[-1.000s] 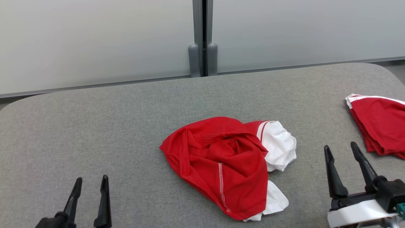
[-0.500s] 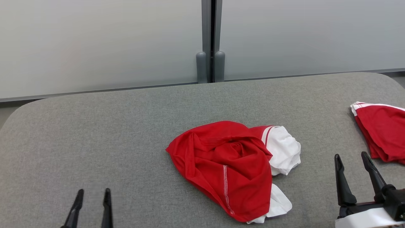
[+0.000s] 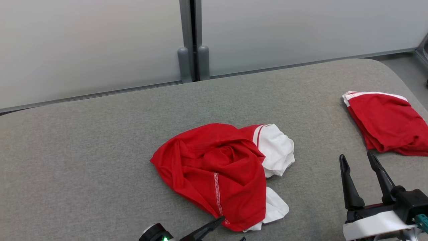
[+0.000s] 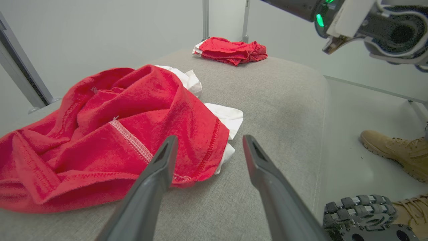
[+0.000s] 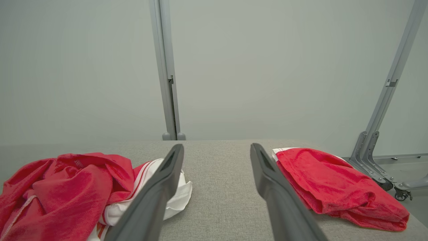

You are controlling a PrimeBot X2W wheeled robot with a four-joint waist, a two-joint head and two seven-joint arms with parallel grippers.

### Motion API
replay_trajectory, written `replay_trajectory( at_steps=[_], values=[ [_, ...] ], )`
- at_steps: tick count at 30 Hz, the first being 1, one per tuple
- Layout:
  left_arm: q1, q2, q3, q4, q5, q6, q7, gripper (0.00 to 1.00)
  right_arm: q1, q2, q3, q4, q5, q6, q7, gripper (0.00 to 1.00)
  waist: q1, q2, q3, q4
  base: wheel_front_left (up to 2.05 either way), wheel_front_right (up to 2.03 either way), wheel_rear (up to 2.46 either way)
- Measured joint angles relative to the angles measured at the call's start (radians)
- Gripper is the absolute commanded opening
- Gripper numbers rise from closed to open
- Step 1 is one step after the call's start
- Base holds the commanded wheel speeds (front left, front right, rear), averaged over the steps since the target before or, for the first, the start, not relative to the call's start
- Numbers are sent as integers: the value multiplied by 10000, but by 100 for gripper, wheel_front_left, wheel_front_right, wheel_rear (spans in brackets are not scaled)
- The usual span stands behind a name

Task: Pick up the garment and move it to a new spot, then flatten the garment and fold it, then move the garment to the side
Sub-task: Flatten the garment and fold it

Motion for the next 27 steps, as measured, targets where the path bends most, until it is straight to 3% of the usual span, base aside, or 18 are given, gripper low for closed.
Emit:
replay_trajectory(
  at_steps=[6,12,18,19,20,21,27],
  values=[
    [-965,598,-1553,1223,-520,-4,717,100,-114,4,15,19,107,0,0,100,0,0,315,-545,0,0,0],
    [-1542,464,-1572,1662,-288,128,602,100,-146,10,-107,35,234,0,0,100,0,0,592,-872,0,0,0],
    [-1822,612,-1649,2376,-73,435,1595,96,-314,15,-36,58,543,0,0,100,0,0,775,-971,0,0,0],
    [-1825,612,-1661,2437,-73,458,1668,43,-314,17,-29,61,616,0,0,100,0,0,796,-982,0,0,0],
    [-1826,600,-1653,2447,-75,493,1668,11,-315,17,-36,65,650,0,0,100,0,0,815,-986,0,0,0],
    [-1827,564,-1597,2452,-82,600,1616,0,-321,17,-38,63,694,0,0,100,0,0,834,-986,0,0,0],
    [-2012,462,-1540,2546,-52,779,1101,0,-356,17,-71,90,802,0,0,100,0,0,877,-954,0,0,0]
  ],
)
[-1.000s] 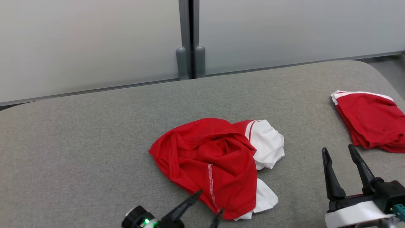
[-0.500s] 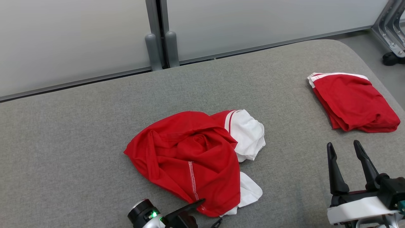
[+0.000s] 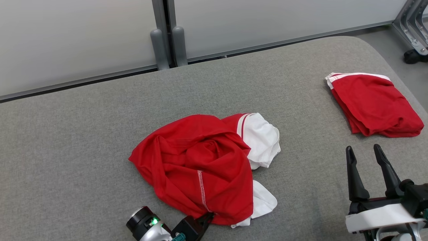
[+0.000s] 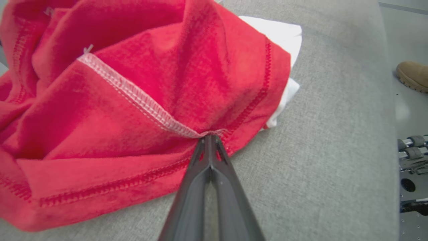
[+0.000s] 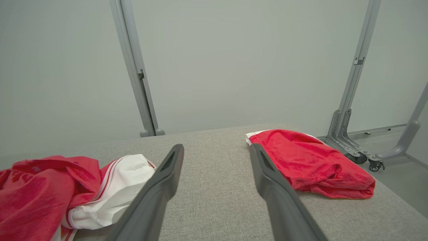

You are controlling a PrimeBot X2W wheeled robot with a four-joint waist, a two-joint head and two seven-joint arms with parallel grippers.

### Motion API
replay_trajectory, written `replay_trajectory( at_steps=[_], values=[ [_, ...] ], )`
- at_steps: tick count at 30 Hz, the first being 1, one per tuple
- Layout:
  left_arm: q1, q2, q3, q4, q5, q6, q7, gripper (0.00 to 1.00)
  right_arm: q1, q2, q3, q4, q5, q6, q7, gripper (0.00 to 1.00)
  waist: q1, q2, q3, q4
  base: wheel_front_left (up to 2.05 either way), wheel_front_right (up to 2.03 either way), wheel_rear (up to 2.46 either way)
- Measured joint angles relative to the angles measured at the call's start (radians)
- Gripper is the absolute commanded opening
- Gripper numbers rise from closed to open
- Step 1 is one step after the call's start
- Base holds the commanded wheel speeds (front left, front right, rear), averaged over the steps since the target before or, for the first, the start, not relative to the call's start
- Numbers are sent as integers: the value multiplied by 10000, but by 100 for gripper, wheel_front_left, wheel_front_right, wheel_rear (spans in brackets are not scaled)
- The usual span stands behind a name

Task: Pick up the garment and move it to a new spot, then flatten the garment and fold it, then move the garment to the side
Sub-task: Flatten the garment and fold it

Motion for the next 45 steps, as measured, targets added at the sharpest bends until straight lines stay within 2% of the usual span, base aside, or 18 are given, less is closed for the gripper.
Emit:
replay_trajectory(
  at_steps=[14,17,19,20,21,28,32,36,39,45],
  values=[
    [1,-61,10,10,-339,-46,-380,0,-51,0,-81,94,173,0,0,100,0,0,34,103,0,0,0],
    [8,-61,63,-71,-424,17,-477,0,-51,2,-105,94,171,0,0,100,-1,0,28,160,0,0,0],
    [66,-130,326,-303,-523,334,-886,0,-51,0,-132,92,165,0,0,100,0,0,10,211,0,0,0],
    [71,-140,495,-520,-556,510,-1151,41,-50,4,-146,90,153,0,0,100,0,0,-12,238,0,0,0],
    [78,-130,633,-773,-564,667,-1398,100,-40,8,-209,67,146,0,0,100,0,0,-35,280,0,0,0],
    [950,238,2142,-2606,-1127,1804,-2054,100,105,4,-533,-123,-69,0,0,100,0,0,-190,865,0,0,0],
    [1714,422,2953,-3248,-1409,2127,-2146,100,152,6,-623,-249,-245,0,0,100,0,0,-330,1272,0,0,0],
    [2233,543,3473,-3430,-1375,2006,-2159,100,202,8,-627,-316,-385,0,0,100,0,0,-468,1638,0,0,0],
    [2446,412,3632,-3440,-1258,1785,-2171,100,209,8,-575,-314,-433,0,0,100,0,0,-556,1816,0,0,0],
    [2480,178,3588,-3394,-918,1273,-2173,100,198,8,-443,-307,-453,0,0,100,0,0,-540,1805,0,0,0]
  ],
)
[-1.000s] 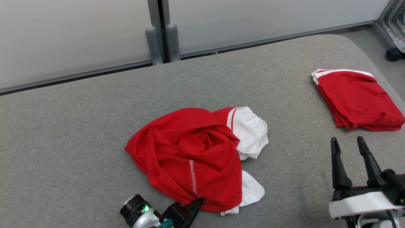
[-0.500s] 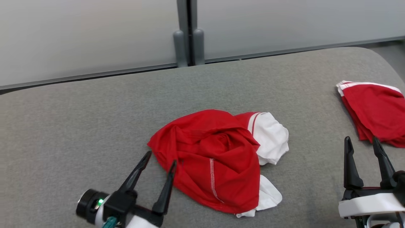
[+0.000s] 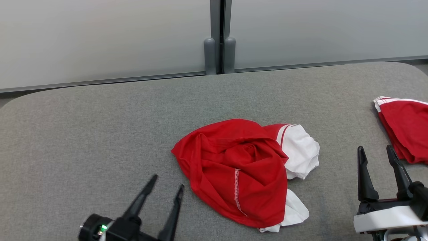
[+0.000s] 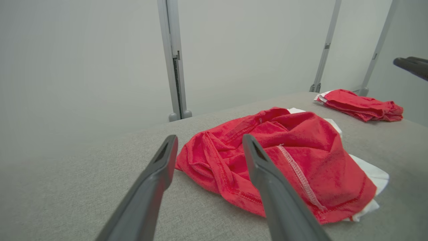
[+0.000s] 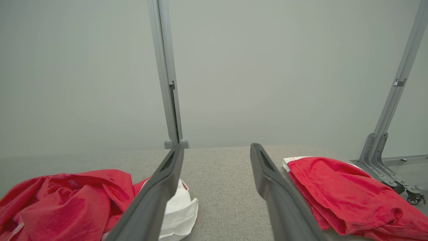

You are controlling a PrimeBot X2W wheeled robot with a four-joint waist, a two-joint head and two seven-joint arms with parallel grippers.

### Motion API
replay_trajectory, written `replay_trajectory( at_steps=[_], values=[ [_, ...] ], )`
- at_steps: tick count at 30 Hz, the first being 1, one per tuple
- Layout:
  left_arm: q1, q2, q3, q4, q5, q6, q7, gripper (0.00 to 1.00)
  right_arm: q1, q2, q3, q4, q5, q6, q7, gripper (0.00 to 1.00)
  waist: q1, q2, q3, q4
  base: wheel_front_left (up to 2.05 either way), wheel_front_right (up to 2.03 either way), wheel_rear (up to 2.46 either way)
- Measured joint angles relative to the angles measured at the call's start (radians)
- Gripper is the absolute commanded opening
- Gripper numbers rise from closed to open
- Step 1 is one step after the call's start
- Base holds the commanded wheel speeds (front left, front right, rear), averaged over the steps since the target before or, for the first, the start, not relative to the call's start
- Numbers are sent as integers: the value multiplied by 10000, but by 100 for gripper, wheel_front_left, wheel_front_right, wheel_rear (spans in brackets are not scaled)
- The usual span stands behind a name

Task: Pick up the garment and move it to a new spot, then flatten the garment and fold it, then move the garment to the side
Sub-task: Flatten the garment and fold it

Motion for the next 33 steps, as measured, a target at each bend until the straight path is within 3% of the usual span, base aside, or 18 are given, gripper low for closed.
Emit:
replay_trajectory(
  at_steps=[4,8,16,27,29,30,31,33],
  values=[
    [-188,84,-1129,485,153,-1126,541,100,-4,-4,8,-4,0,0,0,100,-1,0,145,-103,0,0,0],
    [-1025,-36,-2048,966,299,-1708,1327,100,-169,0,132,-8,17,0,0,100,0,0,431,-248,0,0,0],
    [-2180,-215,-3223,2044,240,-1981,2439,100,-421,0,142,-31,249,0,0,100,0,0,1019,-683,0,0,0],
    [-3302,171,-3812,3022,-10,-2054,3250,100,-621,-4,-15,-31,558,0,0,100,-1,-1,1715,-1391,0,0,0],
    [-3444,203,-3952,3078,-13,-2054,3369,44,-668,-2,-6,-23,596,0,0,100,0,0,1759,-1453,0,0,0],
    [-3536,228,-4027,3104,-4,-2056,3452,7,-684,-2,-4,-17,614,0,0,100,0,0,1771,-1478,0,0,0],
    [-3617,240,-4088,3135,-21,-2056,3561,0,-701,-2,-2,-8,621,0,0,100,0,0,1777,-1498,0,0,0],
    [-3738,278,-4219,3145,-102,-2050,3651,0,-730,-2,-2,-2,640,0,0,100,-1,-1,1769,-1524,0,0,0]
  ],
)
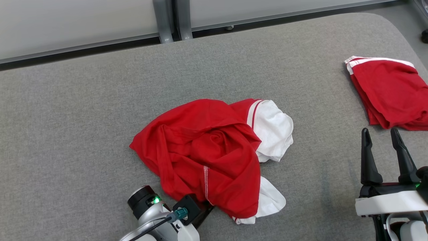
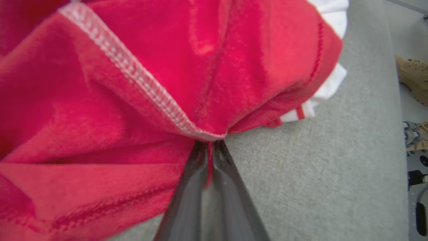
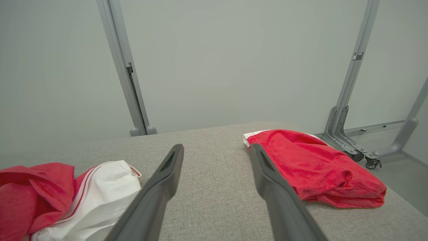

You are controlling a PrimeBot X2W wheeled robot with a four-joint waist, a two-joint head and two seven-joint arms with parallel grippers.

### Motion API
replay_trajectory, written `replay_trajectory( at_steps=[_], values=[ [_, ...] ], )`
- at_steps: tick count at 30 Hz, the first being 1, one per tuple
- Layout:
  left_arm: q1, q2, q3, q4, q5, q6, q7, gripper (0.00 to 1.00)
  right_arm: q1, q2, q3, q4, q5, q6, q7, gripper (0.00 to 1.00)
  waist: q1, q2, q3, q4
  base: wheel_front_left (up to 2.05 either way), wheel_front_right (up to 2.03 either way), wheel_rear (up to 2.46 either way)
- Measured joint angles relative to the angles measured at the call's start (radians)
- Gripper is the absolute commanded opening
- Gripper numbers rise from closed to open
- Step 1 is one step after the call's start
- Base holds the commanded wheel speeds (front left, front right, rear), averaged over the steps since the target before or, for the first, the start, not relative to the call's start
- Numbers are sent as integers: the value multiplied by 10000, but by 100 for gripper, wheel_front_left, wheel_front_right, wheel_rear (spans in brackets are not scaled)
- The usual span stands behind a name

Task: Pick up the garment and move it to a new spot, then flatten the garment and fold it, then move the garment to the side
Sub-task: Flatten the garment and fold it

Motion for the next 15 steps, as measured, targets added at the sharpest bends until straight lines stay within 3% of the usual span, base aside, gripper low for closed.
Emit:
replay_trajectory(
  at_steps=[4,11,15],
  values=[
    [58,176,-196,-403,-796,4,226,0,12,0,-65,6,13,0,0,100,0,0,-81,8,0,0,0],
    [1459,871,290,-4661,-4334,0,803,0,227,0,-337,4,-58,0,0,100,0,0,-360,349,0,0,0],
    [2083,853,1434,-6646,-6458,77,295,0,284,0,-297,8,-111,0,0,100,0,0,-490,613,0,0,0]
  ],
)
